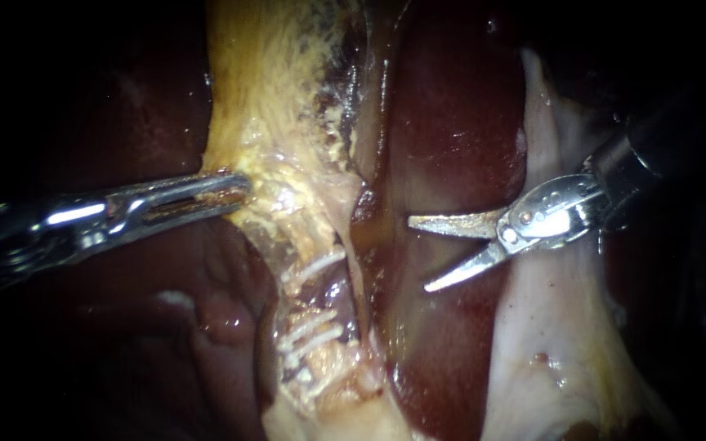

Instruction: Go back from the cut left tube

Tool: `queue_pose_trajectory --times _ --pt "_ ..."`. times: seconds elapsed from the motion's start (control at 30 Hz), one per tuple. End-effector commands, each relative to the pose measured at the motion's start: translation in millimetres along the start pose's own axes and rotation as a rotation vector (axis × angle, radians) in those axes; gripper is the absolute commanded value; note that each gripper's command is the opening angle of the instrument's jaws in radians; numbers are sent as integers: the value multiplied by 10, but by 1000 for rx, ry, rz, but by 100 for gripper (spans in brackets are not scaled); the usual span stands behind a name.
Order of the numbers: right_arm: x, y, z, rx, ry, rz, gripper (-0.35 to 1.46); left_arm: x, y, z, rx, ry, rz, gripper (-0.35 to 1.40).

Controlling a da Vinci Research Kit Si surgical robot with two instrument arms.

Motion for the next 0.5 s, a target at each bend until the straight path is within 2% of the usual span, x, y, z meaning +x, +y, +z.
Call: queue_pose_trajectory --times 0.03,0.2,0.5 --pt "0 0 1 0 -1 1 143 -1 0 4 0 4 -2 -35" --pt "0 0 1 -1 2 1 143 -7 -2 17 3 5 -4 -35" --pt "0 0 1 -2 2 -4 143 -6 -5 17 5 6 -4 -35"
